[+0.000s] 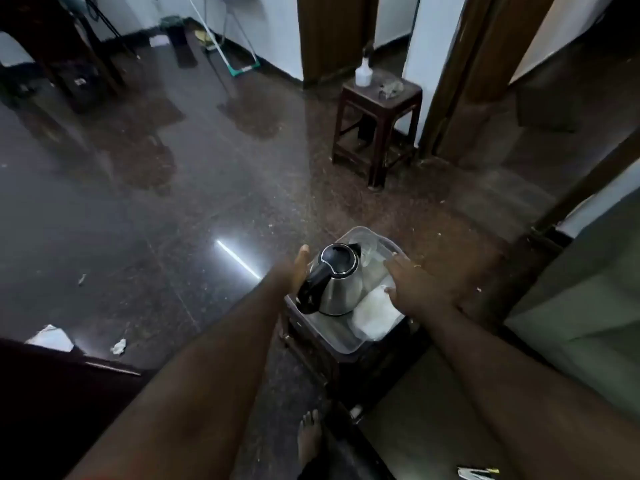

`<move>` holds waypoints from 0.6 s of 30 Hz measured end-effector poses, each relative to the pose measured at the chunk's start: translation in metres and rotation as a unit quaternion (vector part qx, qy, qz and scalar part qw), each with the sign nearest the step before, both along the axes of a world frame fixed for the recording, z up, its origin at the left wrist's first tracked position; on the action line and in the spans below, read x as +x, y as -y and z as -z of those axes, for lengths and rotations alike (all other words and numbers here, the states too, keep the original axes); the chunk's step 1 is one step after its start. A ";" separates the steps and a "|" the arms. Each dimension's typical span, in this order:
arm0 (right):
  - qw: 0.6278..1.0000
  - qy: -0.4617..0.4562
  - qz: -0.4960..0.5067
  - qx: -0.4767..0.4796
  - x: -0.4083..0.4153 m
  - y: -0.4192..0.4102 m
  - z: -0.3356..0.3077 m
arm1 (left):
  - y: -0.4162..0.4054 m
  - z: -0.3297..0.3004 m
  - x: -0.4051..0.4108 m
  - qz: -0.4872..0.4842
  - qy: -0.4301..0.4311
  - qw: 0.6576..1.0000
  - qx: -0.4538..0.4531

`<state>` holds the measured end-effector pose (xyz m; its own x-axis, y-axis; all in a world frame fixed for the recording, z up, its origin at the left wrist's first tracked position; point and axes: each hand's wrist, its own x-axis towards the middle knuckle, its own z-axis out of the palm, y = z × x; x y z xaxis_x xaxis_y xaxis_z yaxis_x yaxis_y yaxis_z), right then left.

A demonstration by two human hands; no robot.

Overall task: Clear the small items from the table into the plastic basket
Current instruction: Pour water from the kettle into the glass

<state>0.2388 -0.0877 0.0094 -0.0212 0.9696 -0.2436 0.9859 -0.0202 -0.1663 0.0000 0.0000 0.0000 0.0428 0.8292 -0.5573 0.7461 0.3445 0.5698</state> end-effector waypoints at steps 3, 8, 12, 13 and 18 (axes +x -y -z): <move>0.993 -0.098 0.053 0.042 0.007 -0.059 0.049 | -0.034 0.043 -0.004 -0.025 0.018 0.998 -0.049; 0.984 -0.127 0.120 0.027 0.010 -0.136 0.125 | -0.046 0.103 -0.014 0.004 0.144 0.986 -0.084; 0.985 -0.109 0.121 -0.055 0.009 -0.174 0.157 | -0.033 0.129 -0.016 0.009 0.263 0.956 -0.130; 0.984 -0.118 0.118 -0.060 0.009 -0.179 0.161 | -0.031 0.131 -0.015 -0.003 0.276 0.954 -0.118; 0.969 -0.174 0.175 -0.021 0.007 -0.186 0.166 | -0.017 0.138 -0.009 -0.009 0.278 0.960 -0.009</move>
<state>0.2458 0.0985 -0.1571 0.2198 0.9214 -0.3205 0.8018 -0.3578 -0.4786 -0.0089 0.0166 -0.1385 0.3243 0.8231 -0.4662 0.3219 0.3673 0.8726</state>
